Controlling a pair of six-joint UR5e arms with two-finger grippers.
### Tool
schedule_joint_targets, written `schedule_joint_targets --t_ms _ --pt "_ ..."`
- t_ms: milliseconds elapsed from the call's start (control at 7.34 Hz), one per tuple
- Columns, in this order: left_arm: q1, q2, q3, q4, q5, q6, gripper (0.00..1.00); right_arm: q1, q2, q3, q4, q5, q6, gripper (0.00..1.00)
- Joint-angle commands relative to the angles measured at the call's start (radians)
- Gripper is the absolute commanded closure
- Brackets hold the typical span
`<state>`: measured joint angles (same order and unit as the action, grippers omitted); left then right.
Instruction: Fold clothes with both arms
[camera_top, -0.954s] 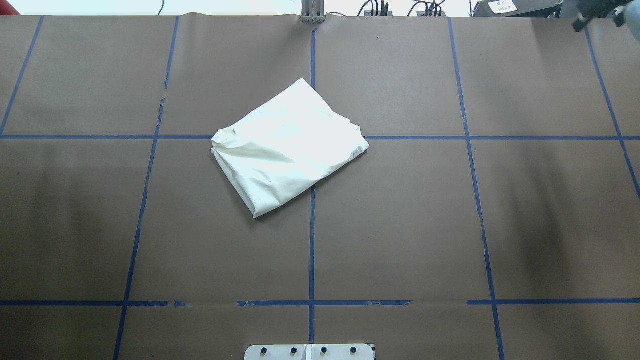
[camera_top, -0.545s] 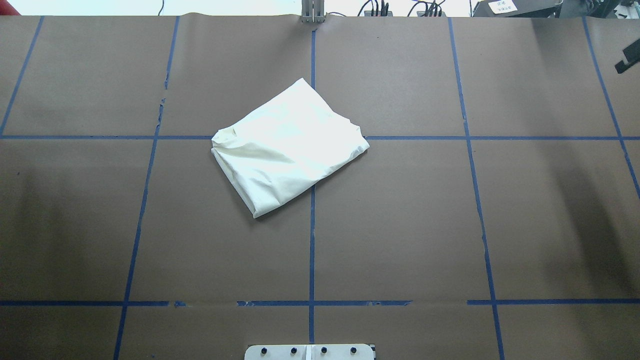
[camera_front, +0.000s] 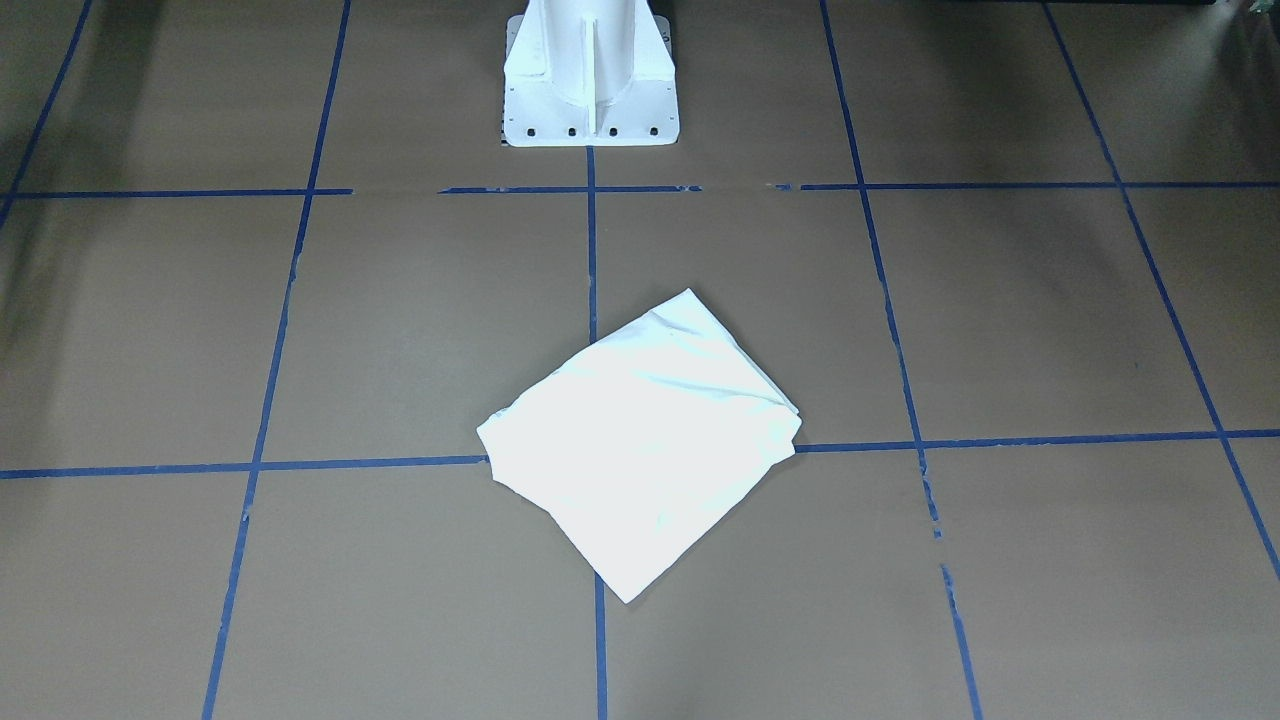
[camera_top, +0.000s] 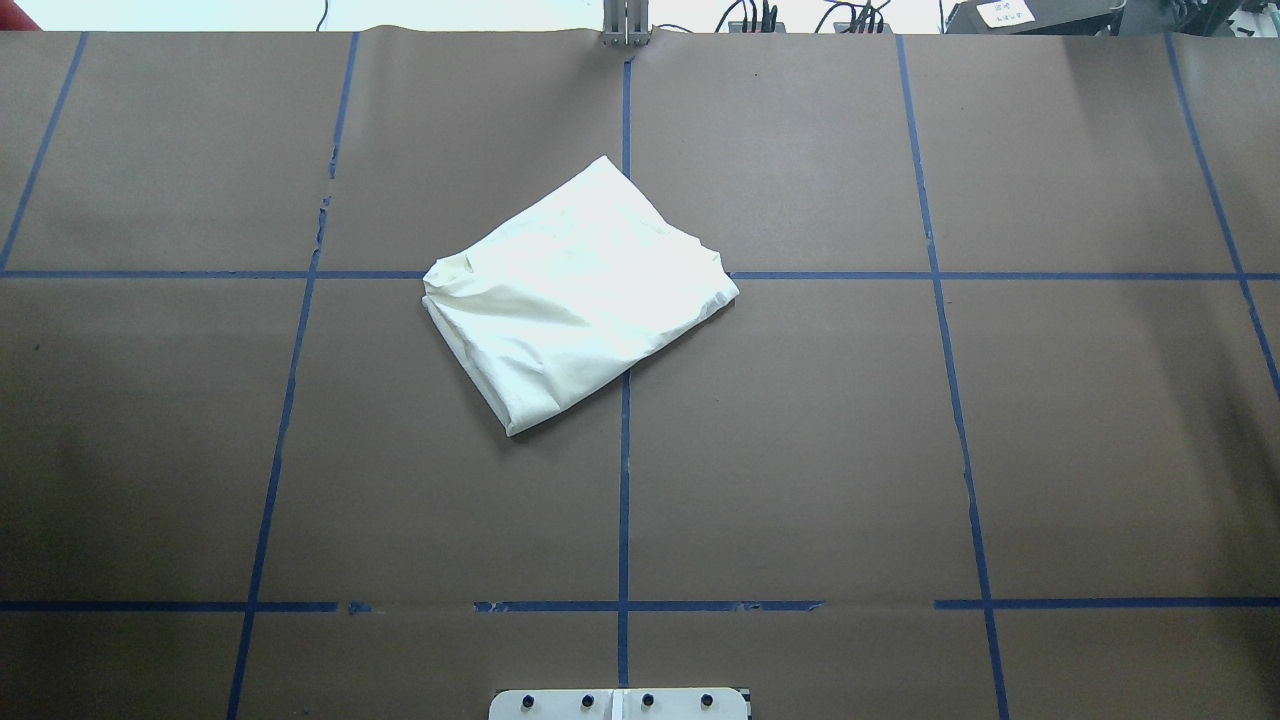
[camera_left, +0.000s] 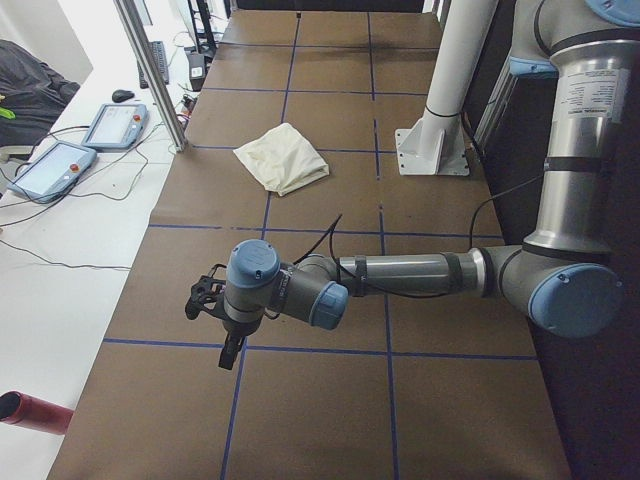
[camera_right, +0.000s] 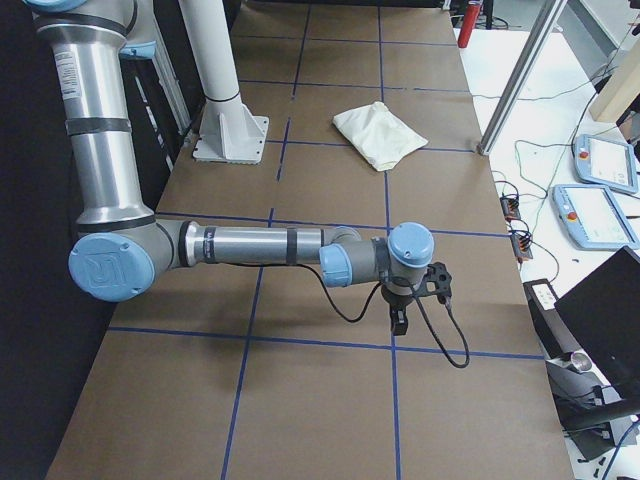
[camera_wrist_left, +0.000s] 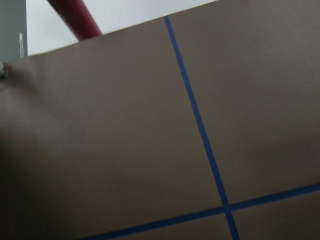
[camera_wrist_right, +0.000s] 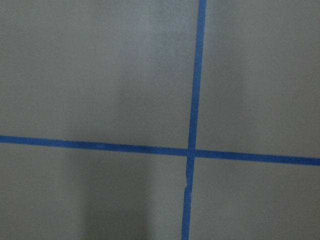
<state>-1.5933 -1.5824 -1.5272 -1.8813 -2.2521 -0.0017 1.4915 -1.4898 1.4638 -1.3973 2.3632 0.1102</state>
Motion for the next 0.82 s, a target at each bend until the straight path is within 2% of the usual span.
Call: schedule_joint_targets --t_ms 0,136,409,545,681 --pt "0.004 0.047 -0.125 0.227 -0.01 0.062 0.0 0.025 -0.044 0.006 0.001 0.027 0.0 0.0" --pt "0.007 0.045 -0.111 0.223 -0.035 0.062 0.0 0.071 -0.061 0.01 0.0 0.068 -0.001 0.0" --pt "0.009 0.041 -0.102 0.228 -0.024 0.052 0.0 0.096 -0.13 0.122 -0.018 0.062 0.008 0.0" --pt "0.009 0.039 -0.099 0.228 -0.021 0.052 0.0 0.096 -0.141 0.189 -0.091 0.053 0.008 0.0" --pt "0.009 0.039 -0.1 0.228 -0.021 0.052 0.0 0.095 -0.133 0.287 -0.206 -0.009 0.008 0.0"
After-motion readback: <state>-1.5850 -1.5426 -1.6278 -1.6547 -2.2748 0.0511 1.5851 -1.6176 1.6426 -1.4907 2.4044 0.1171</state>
